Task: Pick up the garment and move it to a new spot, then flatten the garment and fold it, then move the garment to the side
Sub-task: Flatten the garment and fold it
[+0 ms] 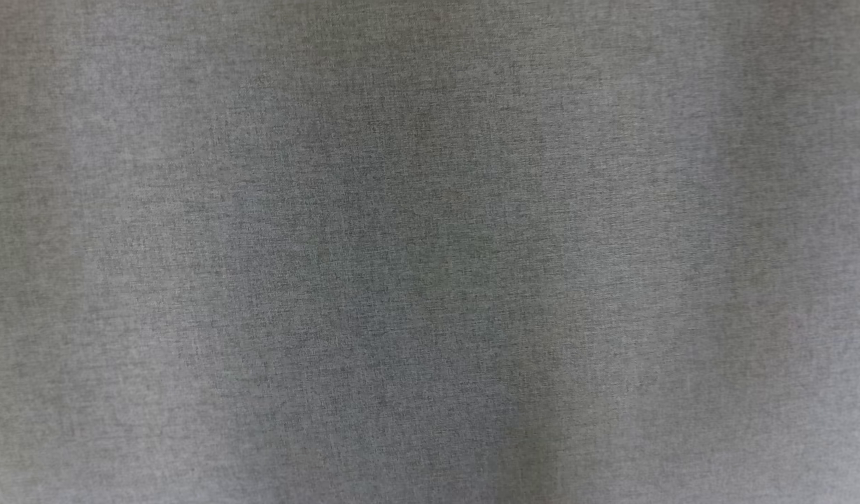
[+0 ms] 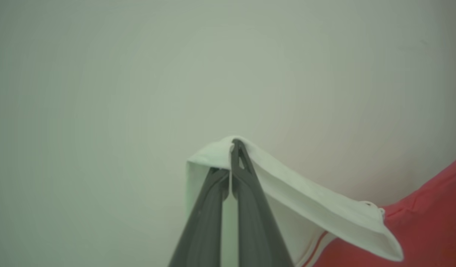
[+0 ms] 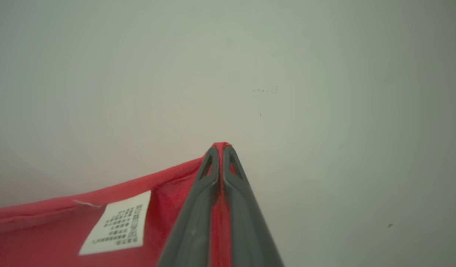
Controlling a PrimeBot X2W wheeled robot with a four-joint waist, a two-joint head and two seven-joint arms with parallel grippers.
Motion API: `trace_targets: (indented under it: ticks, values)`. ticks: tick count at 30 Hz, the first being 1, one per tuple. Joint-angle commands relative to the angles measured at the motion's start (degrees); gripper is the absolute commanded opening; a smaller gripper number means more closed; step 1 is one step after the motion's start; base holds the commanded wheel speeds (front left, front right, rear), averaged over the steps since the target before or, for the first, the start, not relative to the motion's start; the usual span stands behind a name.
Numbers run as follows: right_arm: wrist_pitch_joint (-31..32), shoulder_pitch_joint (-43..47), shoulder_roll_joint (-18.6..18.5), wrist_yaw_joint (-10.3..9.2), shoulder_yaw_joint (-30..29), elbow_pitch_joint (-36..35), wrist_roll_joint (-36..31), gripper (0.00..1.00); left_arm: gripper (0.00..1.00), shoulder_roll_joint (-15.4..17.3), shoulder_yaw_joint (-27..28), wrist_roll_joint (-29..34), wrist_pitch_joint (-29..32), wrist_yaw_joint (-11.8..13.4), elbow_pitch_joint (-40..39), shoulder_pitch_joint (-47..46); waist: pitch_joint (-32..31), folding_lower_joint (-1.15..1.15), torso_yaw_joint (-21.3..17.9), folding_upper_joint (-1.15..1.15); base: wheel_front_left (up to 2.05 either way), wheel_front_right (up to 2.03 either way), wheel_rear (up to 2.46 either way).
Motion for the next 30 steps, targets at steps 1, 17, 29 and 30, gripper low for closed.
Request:
trace_targets:
  ticks: [1,17,29,30]
  values:
    - [-0.26,-0.20,-0.06,-0.14,0.52,0.52,0.32,0.00,0.00,0.07,-0.67,-0.70,-0.79,0.16,0.13,-0.47,0.21,0.00,0.20,-0.01,0.00,0.00,0.00]
    - [-5.34,18.68,-0.88,-0.14,4.64,-8.91,7.88,0.00,0.00,5.41,-4.17,-11.37,-7.27,0.16,-11.73,18.54,-7.06,0.00,1.40,-0.01,0.00,0.00,0.00]
    - [-7.54,53.60,-7.57,-0.14,5.93,-29.54,15.27,0.00,0.00,15.23,5.01,-15.26,-8.09,10.80,-42.42,58.23,-18.47,0.00,1.26,-0.01,0.00,0.00,0.00]
    - [-7.67,57.01,-8.23,-0.14,5.56,-31.27,15.61,0.00,0.00,15.60,6.34,-15.32,-8.10,12.20,-45.94,62.46,-19.21,0.00,1.35,-0.01,0.00,0.00,0.00]
